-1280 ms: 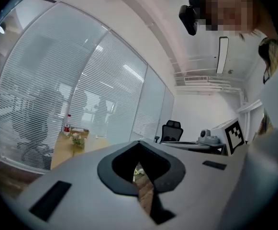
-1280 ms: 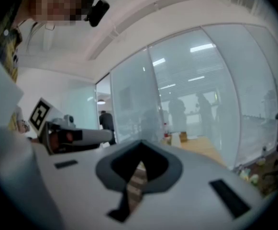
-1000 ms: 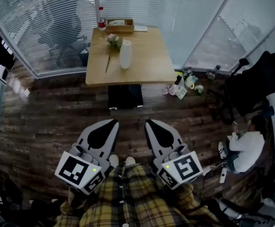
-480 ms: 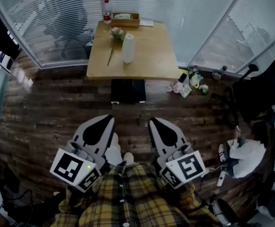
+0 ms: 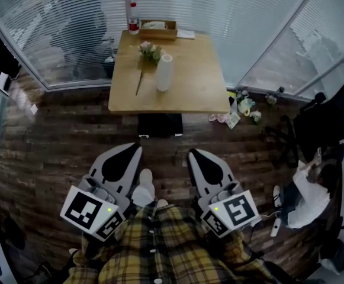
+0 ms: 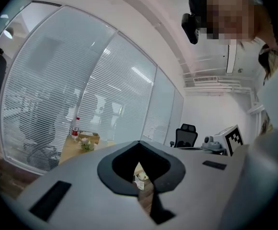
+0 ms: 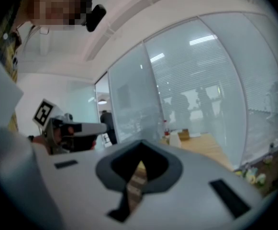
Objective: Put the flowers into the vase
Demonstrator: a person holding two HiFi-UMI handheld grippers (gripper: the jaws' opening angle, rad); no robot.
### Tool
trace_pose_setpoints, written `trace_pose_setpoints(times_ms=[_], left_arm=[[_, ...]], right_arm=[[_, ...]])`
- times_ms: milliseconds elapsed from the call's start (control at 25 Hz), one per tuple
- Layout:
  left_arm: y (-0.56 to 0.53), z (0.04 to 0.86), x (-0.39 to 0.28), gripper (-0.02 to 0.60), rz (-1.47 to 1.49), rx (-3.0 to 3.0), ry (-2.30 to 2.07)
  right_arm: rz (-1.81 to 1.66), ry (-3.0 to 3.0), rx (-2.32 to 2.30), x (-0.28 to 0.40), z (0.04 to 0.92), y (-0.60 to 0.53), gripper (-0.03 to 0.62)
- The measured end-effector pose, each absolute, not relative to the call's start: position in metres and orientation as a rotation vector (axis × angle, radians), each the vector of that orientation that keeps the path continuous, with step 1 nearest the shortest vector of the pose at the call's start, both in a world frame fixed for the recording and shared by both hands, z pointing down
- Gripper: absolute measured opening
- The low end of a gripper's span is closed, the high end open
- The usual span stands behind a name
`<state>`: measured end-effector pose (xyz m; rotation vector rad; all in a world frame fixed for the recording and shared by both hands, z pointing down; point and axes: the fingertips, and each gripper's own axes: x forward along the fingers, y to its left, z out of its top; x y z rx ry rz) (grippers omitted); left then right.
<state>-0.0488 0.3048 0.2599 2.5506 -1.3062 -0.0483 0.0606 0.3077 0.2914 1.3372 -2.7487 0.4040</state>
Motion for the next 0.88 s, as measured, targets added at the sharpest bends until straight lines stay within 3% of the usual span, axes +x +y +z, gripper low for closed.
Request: trace_pose_setpoints(times_ms=[520, 880], left_arm=[[0.196, 0.266, -0.11, 0.011, -0.048, 2.557, -1.258], [0.153, 0.286, -0.109, 0.011, -0.031, 2.501, -1.21]], right_arm=[[0.411, -2.705, 1.36, -0.002, 0.294, 0.199, 0.012], [0.498, -2.651, 1.342, -0.002, 0.313, 0.163, 0.011]])
